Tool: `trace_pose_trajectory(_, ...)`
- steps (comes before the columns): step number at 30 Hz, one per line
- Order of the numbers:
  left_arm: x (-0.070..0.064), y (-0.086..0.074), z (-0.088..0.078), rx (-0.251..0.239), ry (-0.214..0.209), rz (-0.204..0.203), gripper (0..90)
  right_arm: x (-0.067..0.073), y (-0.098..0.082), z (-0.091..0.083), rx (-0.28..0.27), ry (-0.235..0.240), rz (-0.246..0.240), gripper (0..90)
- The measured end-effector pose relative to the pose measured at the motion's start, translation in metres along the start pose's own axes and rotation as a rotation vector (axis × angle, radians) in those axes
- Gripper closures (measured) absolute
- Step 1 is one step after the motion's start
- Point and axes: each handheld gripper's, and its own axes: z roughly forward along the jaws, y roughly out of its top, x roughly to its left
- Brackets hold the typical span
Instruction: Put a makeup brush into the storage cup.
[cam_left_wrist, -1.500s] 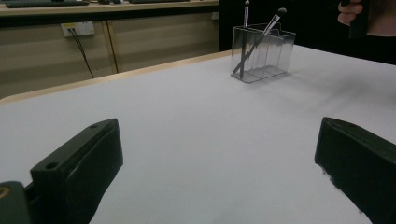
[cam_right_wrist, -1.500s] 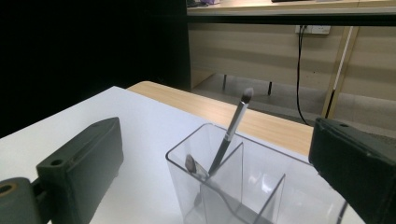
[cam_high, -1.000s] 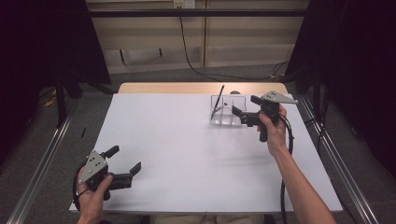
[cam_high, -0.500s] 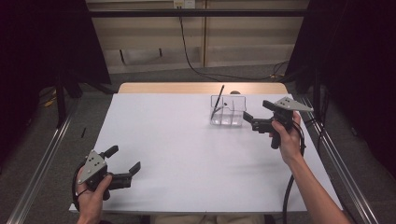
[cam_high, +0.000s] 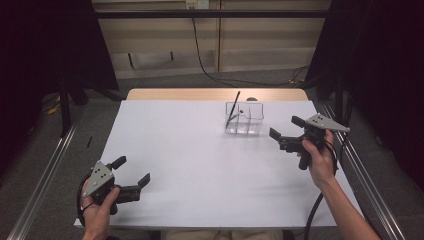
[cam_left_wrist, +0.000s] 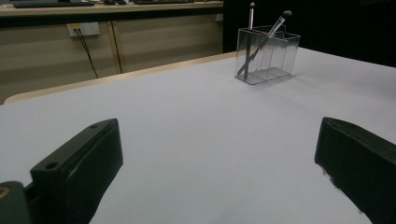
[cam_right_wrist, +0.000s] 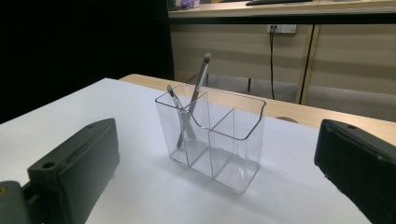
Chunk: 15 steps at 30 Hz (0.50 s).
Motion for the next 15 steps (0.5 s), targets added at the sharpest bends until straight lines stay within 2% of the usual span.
trace_pose_trajectory(3,0.0,0.001,0.002,-0.003,0.004,-0.004,1.0,0.001,-0.006,-0.005,0.008,0.004,0.018,0.0)
trace_pose_trajectory(6,0.0,0.001,0.002,-0.002,0.0,-0.005,1.0,0.002,-0.014,-0.011,0.019,-0.008,0.013,0.0)
trace_pose_trajectory(15,0.0,0.0,0.0,-0.012,0.005,-0.011,1.0,0.005,-0.025,-0.037,0.007,-0.026,0.005,0.0)
